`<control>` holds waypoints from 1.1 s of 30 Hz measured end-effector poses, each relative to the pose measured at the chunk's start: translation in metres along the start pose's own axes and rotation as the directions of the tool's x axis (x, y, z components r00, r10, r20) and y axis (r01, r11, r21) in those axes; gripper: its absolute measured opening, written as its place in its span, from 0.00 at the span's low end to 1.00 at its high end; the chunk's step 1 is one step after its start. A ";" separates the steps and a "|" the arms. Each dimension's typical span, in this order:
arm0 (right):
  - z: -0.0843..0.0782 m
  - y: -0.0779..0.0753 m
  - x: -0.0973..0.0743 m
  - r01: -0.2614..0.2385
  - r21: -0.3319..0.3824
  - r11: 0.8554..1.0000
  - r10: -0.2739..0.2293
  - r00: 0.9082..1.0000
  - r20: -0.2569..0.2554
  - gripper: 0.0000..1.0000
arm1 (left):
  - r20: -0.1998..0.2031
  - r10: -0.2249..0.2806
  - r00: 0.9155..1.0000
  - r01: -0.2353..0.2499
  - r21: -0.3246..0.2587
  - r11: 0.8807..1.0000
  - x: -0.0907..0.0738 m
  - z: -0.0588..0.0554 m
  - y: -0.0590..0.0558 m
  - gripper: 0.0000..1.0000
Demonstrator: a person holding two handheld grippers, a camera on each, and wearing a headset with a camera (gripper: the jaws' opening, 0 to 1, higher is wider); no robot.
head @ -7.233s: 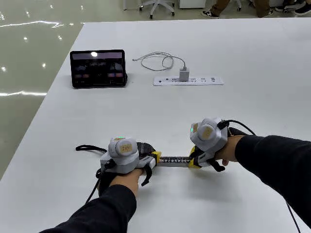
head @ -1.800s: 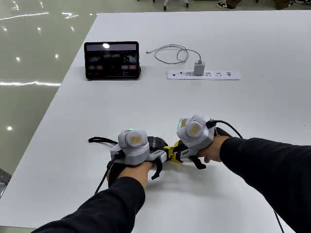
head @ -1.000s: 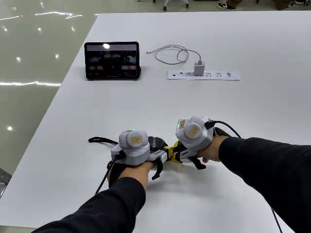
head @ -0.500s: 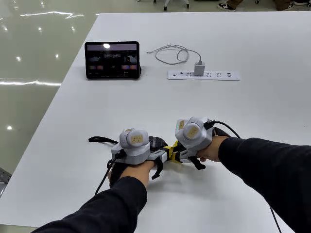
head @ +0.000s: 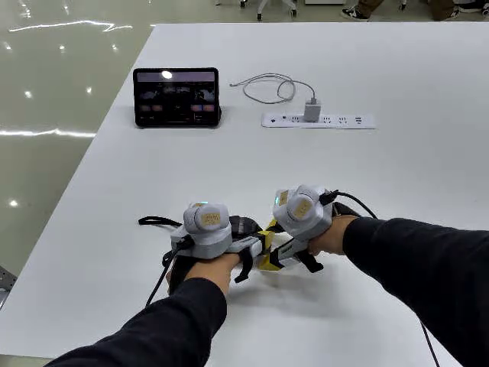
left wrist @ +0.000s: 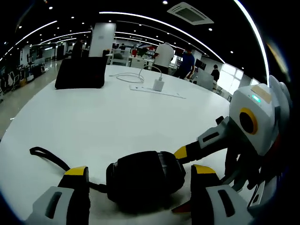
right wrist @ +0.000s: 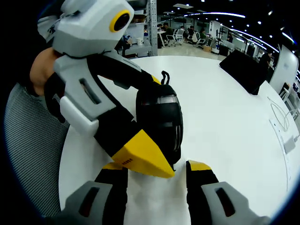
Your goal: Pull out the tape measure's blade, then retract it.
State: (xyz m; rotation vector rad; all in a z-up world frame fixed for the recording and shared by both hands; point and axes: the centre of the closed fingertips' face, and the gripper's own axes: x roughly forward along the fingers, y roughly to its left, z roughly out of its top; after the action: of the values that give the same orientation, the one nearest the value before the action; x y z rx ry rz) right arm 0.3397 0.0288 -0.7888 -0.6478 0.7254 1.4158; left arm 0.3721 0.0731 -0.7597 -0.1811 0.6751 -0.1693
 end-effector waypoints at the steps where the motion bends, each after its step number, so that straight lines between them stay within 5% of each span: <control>1: 0.000 0.000 0.000 -0.001 -0.001 1.000 0.001 1.000 0.000 0.47 | -0.004 -0.002 1.000 0.002 -0.005 1.000 0.000 -0.001 0.000 0.90; 6: 0.003 0.000 -0.001 -0.002 0.029 1.000 0.002 1.000 0.011 0.57 | 0.008 0.006 1.000 -0.006 -0.009 1.000 -0.001 0.001 0.002 1.00; 19: 0.010 0.006 -0.003 -0.019 0.134 0.991 0.009 0.997 0.078 1.00 | 0.002 0.007 1.000 -0.007 0.008 1.000 -0.001 -0.001 0.005 1.00; 29: 0.006 0.000 -0.013 0.023 0.170 0.985 -0.038 0.995 0.088 1.00 | -0.007 -0.020 1.000 0.020 0.035 0.999 -0.002 -0.001 0.005 1.00; 33: 0.005 -0.002 -0.020 0.051 0.184 0.982 -0.072 0.991 0.109 1.00 | -0.010 -0.075 0.997 0.075 0.046 0.996 -0.005 -0.002 0.000 1.00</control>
State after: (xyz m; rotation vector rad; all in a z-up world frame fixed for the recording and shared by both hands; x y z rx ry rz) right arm 0.3421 0.0201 -0.7703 -0.4395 0.7268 1.3012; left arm 0.3669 0.0740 -0.7579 -0.1614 0.6727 -0.2577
